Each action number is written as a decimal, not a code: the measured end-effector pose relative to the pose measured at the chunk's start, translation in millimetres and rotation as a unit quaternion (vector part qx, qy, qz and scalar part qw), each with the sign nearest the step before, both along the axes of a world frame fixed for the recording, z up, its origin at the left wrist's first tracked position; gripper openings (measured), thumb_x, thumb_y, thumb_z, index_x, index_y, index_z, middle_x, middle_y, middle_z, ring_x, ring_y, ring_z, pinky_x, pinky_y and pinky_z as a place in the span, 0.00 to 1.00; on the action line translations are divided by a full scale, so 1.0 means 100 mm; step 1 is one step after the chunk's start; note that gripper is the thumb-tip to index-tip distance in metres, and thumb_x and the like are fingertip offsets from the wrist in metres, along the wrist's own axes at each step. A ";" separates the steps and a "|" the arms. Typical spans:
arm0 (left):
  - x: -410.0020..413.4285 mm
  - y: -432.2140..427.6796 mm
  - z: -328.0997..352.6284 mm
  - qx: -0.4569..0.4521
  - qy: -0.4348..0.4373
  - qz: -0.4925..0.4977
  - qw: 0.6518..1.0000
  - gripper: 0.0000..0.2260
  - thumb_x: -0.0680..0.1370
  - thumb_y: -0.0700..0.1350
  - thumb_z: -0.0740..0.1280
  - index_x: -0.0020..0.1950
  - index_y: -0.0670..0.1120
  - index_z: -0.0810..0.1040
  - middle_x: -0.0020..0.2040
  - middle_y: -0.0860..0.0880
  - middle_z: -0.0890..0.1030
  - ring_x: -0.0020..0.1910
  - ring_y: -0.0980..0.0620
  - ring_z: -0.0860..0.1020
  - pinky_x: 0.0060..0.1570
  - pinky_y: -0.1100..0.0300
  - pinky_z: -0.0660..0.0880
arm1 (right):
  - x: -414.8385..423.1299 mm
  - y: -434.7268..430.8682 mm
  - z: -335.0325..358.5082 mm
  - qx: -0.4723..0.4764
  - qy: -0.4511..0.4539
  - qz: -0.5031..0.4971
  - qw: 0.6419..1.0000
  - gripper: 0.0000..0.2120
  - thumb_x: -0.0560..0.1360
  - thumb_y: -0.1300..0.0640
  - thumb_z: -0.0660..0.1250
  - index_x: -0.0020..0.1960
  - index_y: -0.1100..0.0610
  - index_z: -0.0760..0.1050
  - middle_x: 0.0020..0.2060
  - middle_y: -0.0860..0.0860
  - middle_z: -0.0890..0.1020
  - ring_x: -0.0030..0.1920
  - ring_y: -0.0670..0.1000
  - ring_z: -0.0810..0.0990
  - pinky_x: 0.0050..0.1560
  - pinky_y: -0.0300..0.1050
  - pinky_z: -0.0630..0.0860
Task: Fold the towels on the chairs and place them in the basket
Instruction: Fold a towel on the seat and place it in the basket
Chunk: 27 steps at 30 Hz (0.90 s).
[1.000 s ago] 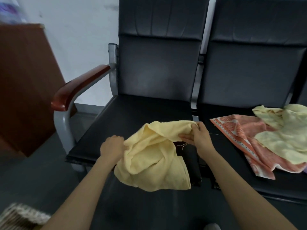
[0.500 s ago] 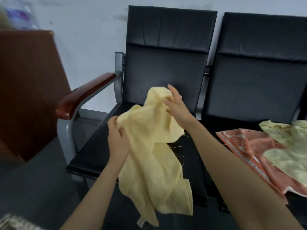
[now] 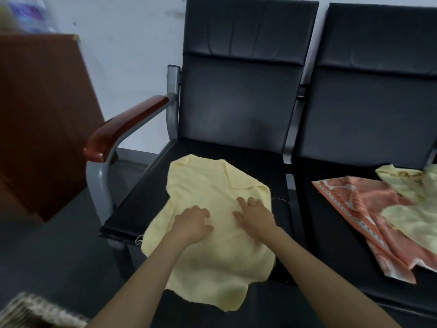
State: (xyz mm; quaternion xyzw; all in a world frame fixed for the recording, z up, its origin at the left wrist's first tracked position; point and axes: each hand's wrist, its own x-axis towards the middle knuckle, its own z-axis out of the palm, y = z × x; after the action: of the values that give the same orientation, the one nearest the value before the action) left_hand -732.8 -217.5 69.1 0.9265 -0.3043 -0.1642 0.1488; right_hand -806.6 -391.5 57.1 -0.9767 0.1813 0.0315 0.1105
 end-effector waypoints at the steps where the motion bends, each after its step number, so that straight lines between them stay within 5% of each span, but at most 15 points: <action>1: -0.03 -0.01 0.00 -0.032 0.015 -0.006 0.999 0.20 0.78 0.52 0.63 0.69 0.50 0.70 0.63 0.50 0.73 0.61 0.49 0.73 0.61 0.54 0.71 | -0.05 -0.03 -0.03 -0.015 0.012 -0.025 1.000 0.23 0.82 0.45 0.49 0.74 0.53 0.56 0.65 0.55 0.68 0.64 0.58 0.68 0.56 0.49 0.69; 3: -0.08 -0.02 -0.04 -0.062 0.017 -0.004 0.998 0.20 0.78 0.51 0.63 0.70 0.50 0.69 0.63 0.50 0.73 0.60 0.49 0.73 0.61 0.53 0.71 | -0.14 -0.10 -0.10 -0.008 0.024 -0.066 0.997 0.24 0.81 0.42 0.49 0.72 0.53 0.59 0.65 0.56 0.66 0.63 0.59 0.67 0.58 0.51 0.68; 9: -0.02 -0.02 -0.18 0.032 -0.053 0.032 0.998 0.25 0.81 0.57 0.54 0.76 0.51 0.56 0.77 0.48 0.54 0.74 0.42 0.51 0.72 0.50 0.52 | -0.17 -0.29 -0.19 0.059 -0.026 -0.088 0.994 0.31 0.76 0.37 0.58 0.72 0.52 0.59 0.71 0.51 0.61 0.73 0.55 0.57 0.72 0.53 0.54; 12: -0.07 -0.07 -0.27 0.074 -0.021 0.031 0.997 0.28 0.81 0.59 0.46 0.78 0.51 0.44 0.78 0.48 0.40 0.76 0.42 0.38 0.73 0.47 0.38 | -0.07 -0.59 -0.21 0.087 0.028 -0.065 0.994 0.32 0.77 0.36 0.51 0.77 0.48 0.51 0.76 0.48 0.53 0.76 0.55 0.51 0.75 0.57 0.48; 14: -0.08 -0.10 -0.32 0.088 -0.017 0.038 0.995 0.29 0.81 0.61 0.43 0.78 0.51 0.39 0.77 0.47 0.35 0.75 0.42 0.33 0.73 0.46 0.34 | 0.00 -0.91 -0.17 0.088 0.009 -0.128 0.988 0.33 0.78 0.36 0.49 0.77 0.49 0.48 0.76 0.52 0.55 0.75 0.57 0.55 0.73 0.59 0.53; 17: -0.07 -0.13 -0.36 0.102 -0.024 0.050 0.993 0.31 0.80 0.63 0.42 0.78 0.51 0.37 0.77 0.46 0.34 0.75 0.41 0.32 0.71 0.44 0.32 | 0.03 -1.14 -0.03 0.054 -0.033 -0.213 0.975 0.31 0.81 0.46 0.54 0.78 0.55 0.47 0.77 0.56 0.53 0.76 0.59 0.52 0.73 0.61 0.53; 22: -0.06 -0.18 -0.38 0.108 -0.018 0.059 0.992 0.32 0.79 0.65 0.41 0.77 0.51 0.36 0.77 0.46 0.33 0.74 0.41 0.32 0.71 0.42 0.32 | -0.06 -0.55 0.07 0.044 -0.013 -0.100 0.994 0.22 0.81 0.48 0.55 0.72 0.55 0.64 0.74 0.54 0.60 0.74 0.55 0.57 0.71 0.54 0.60; 27: -0.10 -0.15 -0.35 0.119 -0.035 0.055 0.991 0.33 0.78 0.66 0.41 0.78 0.52 0.38 0.78 0.47 0.36 0.76 0.41 0.36 0.72 0.42 0.36 | -0.16 0.04 -0.09 0.087 0.107 -0.079 0.987 0.35 0.78 0.35 0.47 0.78 0.52 0.43 0.77 0.52 0.41 0.76 0.58 0.38 0.72 0.67 0.40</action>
State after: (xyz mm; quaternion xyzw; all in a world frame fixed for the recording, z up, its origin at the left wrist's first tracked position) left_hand -743.0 -232.6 33.9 0.9580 -0.2365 -0.1580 0.0356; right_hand -822.7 -387.8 47.6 -0.9370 0.2654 0.1423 0.1771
